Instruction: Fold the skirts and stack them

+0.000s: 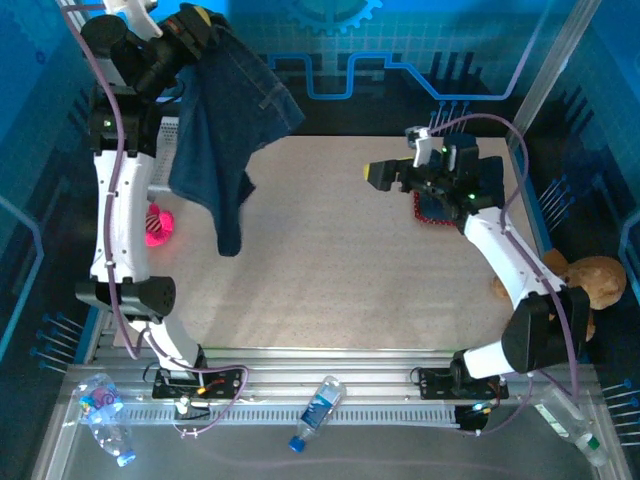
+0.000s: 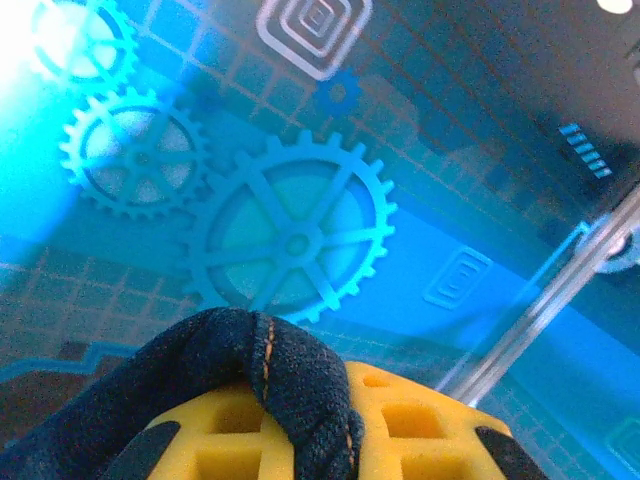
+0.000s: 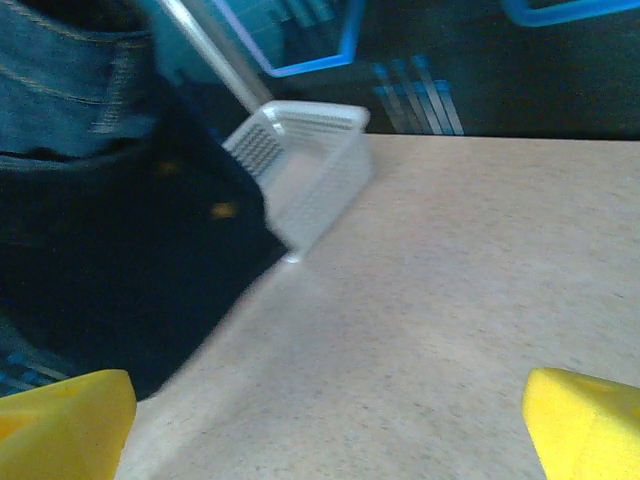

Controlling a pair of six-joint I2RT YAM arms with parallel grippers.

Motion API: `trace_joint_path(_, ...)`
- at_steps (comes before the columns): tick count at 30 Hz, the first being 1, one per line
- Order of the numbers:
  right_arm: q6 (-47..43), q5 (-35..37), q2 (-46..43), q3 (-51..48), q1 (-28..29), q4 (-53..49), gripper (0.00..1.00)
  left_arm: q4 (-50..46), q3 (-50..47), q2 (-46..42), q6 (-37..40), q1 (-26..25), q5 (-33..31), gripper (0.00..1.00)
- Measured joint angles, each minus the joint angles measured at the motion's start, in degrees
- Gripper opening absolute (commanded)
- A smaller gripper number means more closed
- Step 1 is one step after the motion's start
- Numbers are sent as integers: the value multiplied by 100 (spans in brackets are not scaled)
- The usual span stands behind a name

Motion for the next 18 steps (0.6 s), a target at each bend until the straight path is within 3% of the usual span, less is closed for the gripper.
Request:
trace_joint_path(8,597,-826,925,636,520,944,100,319,-1274,-485,-232,-448,52,0)
trace_joint_path(18,1274,-802,1622,833,782,1429,100,640,-2557,-564,-264,-1110,-87,0)
